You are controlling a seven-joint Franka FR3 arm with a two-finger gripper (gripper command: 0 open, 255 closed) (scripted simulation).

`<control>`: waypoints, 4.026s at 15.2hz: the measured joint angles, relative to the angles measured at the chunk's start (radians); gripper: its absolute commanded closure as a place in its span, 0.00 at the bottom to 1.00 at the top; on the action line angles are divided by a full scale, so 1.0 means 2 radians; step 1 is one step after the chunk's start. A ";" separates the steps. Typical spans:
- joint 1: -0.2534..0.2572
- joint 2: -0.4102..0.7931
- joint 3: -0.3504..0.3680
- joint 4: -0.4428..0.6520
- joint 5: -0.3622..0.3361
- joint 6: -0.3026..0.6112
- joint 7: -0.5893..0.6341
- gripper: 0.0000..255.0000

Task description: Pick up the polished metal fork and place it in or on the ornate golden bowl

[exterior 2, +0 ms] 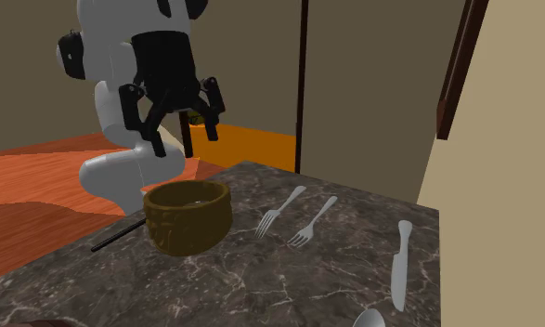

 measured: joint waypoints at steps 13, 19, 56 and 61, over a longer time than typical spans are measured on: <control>0.105 0.189 0.004 0.060 -0.031 0.089 -0.271 0.00; 0.151 0.264 0.023 0.078 -0.049 0.127 -0.410 0.00; 0.182 0.302 0.043 0.072 -0.065 0.159 -0.501 1.00; 0.182 0.297 0.042 0.100 -0.064 0.126 -0.503 1.00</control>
